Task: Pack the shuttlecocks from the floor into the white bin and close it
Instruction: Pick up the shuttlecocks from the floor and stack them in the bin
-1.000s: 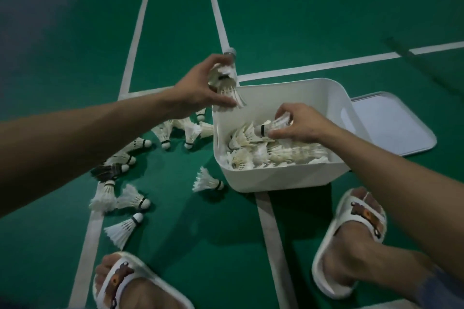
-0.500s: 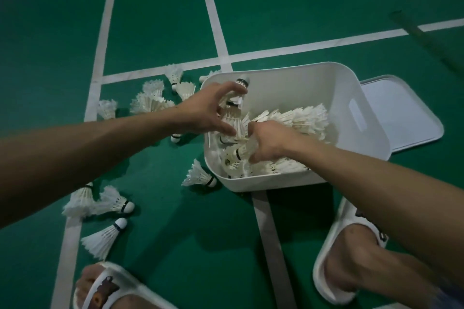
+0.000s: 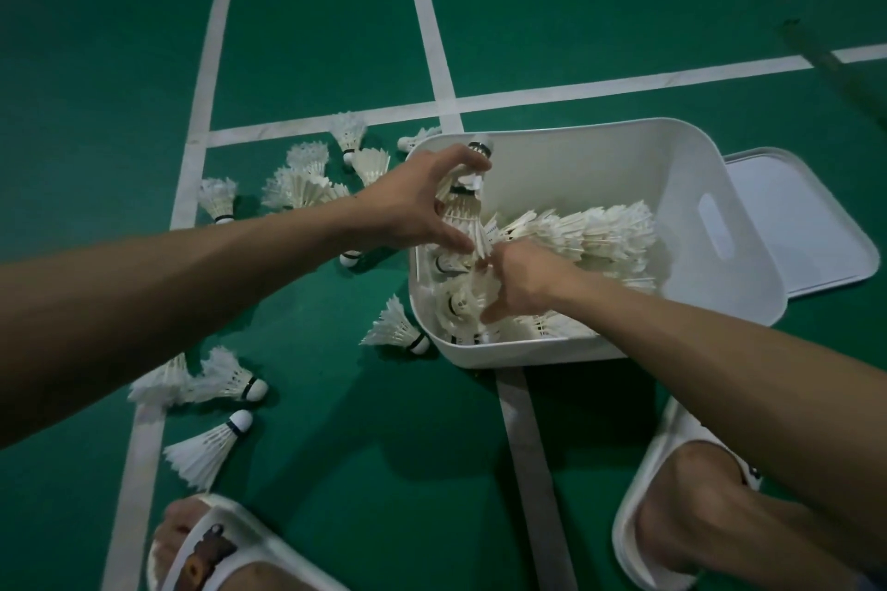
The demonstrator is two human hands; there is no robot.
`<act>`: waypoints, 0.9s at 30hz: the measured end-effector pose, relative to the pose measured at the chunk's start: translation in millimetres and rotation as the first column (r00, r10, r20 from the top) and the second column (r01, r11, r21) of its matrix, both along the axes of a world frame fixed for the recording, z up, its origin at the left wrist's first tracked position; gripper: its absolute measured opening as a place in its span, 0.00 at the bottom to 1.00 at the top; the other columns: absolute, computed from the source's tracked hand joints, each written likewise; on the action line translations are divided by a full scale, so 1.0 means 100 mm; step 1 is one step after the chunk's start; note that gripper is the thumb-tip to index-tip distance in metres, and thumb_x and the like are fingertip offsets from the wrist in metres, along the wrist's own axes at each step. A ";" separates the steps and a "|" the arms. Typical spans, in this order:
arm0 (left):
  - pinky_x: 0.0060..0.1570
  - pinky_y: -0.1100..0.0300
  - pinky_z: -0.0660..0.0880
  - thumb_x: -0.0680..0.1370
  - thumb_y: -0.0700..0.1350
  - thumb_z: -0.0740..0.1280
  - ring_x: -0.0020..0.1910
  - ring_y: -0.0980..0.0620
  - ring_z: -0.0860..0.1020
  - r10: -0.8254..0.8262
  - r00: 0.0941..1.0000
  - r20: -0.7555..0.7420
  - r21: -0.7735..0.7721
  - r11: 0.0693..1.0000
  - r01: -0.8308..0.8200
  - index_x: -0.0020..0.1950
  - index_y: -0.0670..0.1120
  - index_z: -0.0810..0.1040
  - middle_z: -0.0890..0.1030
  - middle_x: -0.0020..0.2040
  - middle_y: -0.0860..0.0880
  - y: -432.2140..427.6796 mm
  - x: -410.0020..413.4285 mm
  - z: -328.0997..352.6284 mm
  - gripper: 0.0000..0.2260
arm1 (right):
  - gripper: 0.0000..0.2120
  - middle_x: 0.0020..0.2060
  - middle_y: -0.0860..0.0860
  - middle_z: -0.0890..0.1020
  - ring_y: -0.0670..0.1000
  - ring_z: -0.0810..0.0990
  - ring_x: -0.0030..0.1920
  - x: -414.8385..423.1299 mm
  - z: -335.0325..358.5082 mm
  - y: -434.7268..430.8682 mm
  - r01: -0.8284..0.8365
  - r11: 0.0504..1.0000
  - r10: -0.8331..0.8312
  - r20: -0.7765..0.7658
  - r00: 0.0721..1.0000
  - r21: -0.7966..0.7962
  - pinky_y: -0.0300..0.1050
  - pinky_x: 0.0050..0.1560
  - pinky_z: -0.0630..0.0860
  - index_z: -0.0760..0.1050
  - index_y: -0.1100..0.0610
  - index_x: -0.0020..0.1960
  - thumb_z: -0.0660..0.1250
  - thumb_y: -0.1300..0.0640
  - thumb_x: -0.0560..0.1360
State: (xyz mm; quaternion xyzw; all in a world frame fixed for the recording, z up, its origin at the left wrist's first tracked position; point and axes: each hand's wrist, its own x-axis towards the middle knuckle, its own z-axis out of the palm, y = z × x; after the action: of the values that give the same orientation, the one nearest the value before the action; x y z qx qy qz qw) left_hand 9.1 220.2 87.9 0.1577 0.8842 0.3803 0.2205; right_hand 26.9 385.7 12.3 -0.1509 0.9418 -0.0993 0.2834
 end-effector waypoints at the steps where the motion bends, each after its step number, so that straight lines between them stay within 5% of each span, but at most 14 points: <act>1: 0.62 0.53 0.71 0.67 0.39 0.77 0.60 0.54 0.69 -0.002 1.000 0.005 -0.001 1.000 0.002 0.71 0.52 0.66 0.65 0.73 0.52 0.00 0.00 0.00 0.36 | 0.33 0.52 0.53 0.78 0.53 0.76 0.51 0.00 0.00 -0.02 0.017 1.000 -0.017 -0.011 1.000 -0.005 0.41 0.46 0.71 0.72 0.56 0.65 0.78 0.46 0.65; 12: 0.57 0.57 0.71 0.67 0.40 0.77 0.59 0.54 0.70 -0.016 1.000 0.027 -0.002 1.000 0.016 0.70 0.53 0.66 0.65 0.73 0.52 -0.01 -0.04 -0.01 0.36 | 0.41 0.60 0.53 0.78 0.54 0.77 0.58 -0.01 0.01 0.02 -0.063 0.997 0.062 0.015 0.998 0.038 0.40 0.50 0.70 0.68 0.55 0.71 0.79 0.42 0.63; 18: 0.52 0.61 0.70 0.66 0.40 0.78 0.57 0.54 0.71 -0.037 0.999 0.018 -0.030 0.999 0.037 0.70 0.53 0.67 0.65 0.73 0.51 0.02 -0.05 -0.01 0.36 | 0.40 0.51 0.51 0.79 0.51 0.77 0.45 -0.02 0.06 0.10 -0.042 0.999 0.042 0.013 0.999 -0.017 0.43 0.42 0.76 0.72 0.56 0.66 0.81 0.44 0.60; 22: 0.55 0.58 0.70 0.66 0.39 0.77 0.57 0.53 0.71 -0.054 0.998 0.014 -0.060 0.997 0.055 0.70 0.53 0.67 0.65 0.73 0.49 0.06 -0.06 -0.02 0.35 | 0.37 0.59 0.51 0.81 0.50 0.81 0.49 -0.10 0.17 0.24 -0.066 0.996 0.070 0.055 0.996 -0.065 0.38 0.47 0.74 0.72 0.56 0.67 0.81 0.48 0.62; 25: 0.48 0.63 0.72 0.66 0.39 0.78 0.56 0.50 0.74 -0.100 0.993 0.062 -0.092 0.990 0.106 0.69 0.55 0.68 0.65 0.73 0.49 0.08 -0.08 -0.05 0.36 | 0.23 0.51 0.51 0.83 0.48 0.80 0.45 -0.20 0.36 0.42 0.083 0.981 -0.086 -0.014 0.996 -0.174 0.42 0.47 0.78 0.78 0.57 0.56 0.79 0.50 0.65; 27: 0.43 0.64 0.72 0.66 0.40 0.77 0.55 0.50 0.75 -0.150 0.981 0.126 -0.103 0.981 0.163 0.69 0.55 0.68 0.66 0.73 0.52 0.10 -0.09 -0.04 0.35 | 0.23 0.51 0.50 0.82 0.48 0.80 0.47 -0.23 0.50 0.55 0.201 0.923 -0.253 -0.124 0.960 -0.330 0.43 0.50 0.79 0.77 0.55 0.55 0.79 0.50 0.64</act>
State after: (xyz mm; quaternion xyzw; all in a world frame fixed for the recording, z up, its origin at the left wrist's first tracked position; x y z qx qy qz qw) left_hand 0.0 230.5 84.0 0.1917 0.8746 0.3199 0.3099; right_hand 4.2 440.3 62.0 -0.0913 0.9452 -0.2671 0.1639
